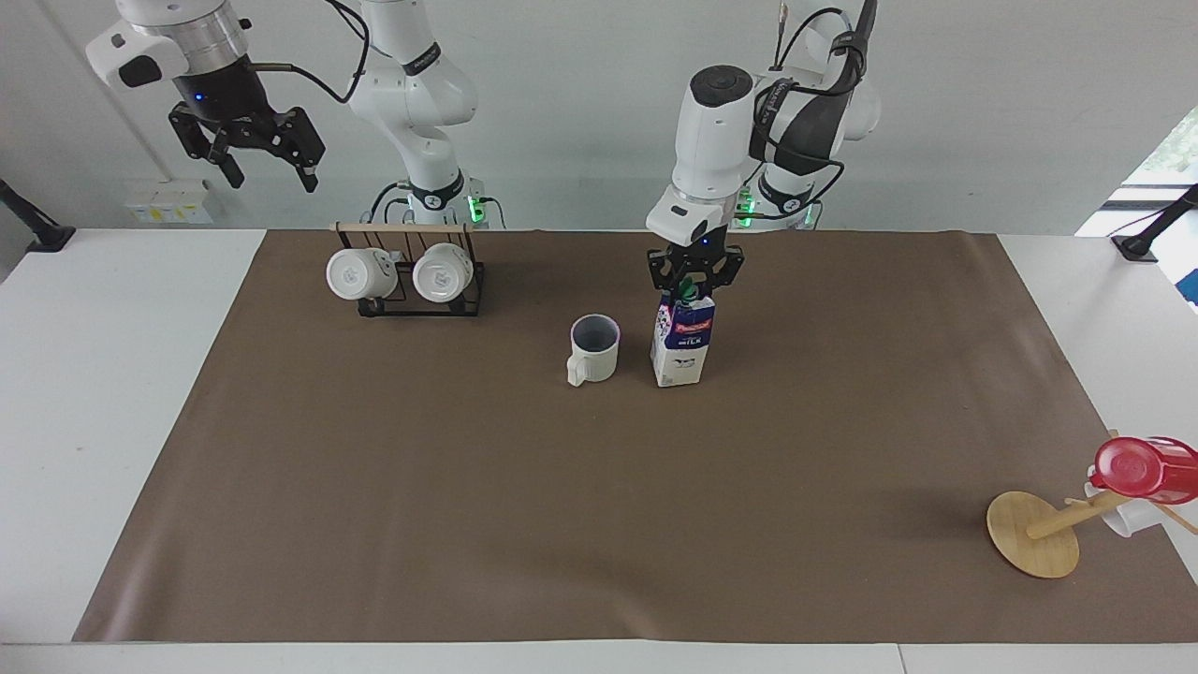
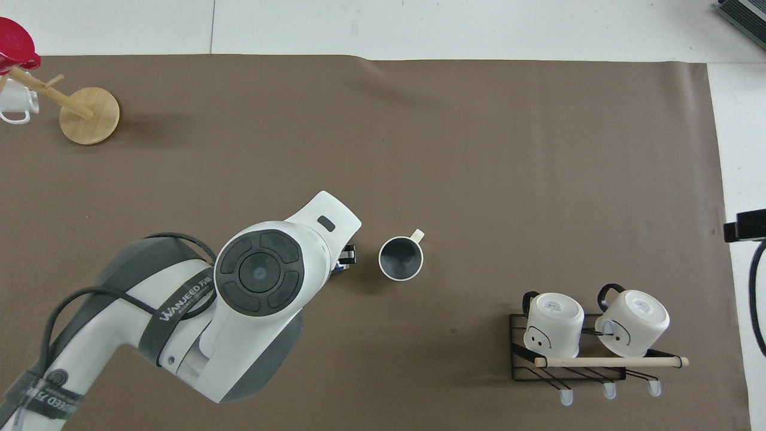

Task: Place cup and milk on table
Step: 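Lower the carton beside the mug and open the left gripper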

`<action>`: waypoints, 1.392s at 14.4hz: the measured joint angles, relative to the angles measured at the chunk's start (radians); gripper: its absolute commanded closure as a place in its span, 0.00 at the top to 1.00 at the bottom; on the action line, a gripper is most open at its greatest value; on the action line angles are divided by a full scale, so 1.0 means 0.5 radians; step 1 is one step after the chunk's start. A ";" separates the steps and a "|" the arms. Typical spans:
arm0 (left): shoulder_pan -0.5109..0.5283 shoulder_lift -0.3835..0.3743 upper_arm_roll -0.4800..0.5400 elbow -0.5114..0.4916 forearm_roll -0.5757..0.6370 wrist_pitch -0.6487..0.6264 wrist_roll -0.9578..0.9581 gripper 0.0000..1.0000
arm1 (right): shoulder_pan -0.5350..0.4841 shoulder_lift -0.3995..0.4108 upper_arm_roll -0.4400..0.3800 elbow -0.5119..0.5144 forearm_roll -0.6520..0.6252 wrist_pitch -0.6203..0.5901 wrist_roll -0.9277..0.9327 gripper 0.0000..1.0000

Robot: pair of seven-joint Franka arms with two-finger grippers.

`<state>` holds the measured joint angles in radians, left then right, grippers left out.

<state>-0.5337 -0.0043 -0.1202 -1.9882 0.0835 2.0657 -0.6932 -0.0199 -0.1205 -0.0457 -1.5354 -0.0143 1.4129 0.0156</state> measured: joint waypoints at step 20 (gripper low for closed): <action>0.075 0.026 0.062 0.447 -0.021 -0.507 -0.007 1.00 | -0.002 0.008 -0.004 -0.013 -0.001 0.001 0.086 1.00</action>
<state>-0.4962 0.0087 -0.0892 -1.7648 0.0732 1.8123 -0.6969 -0.0209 -0.1166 -0.0477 -1.5419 -0.0146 1.4131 0.0585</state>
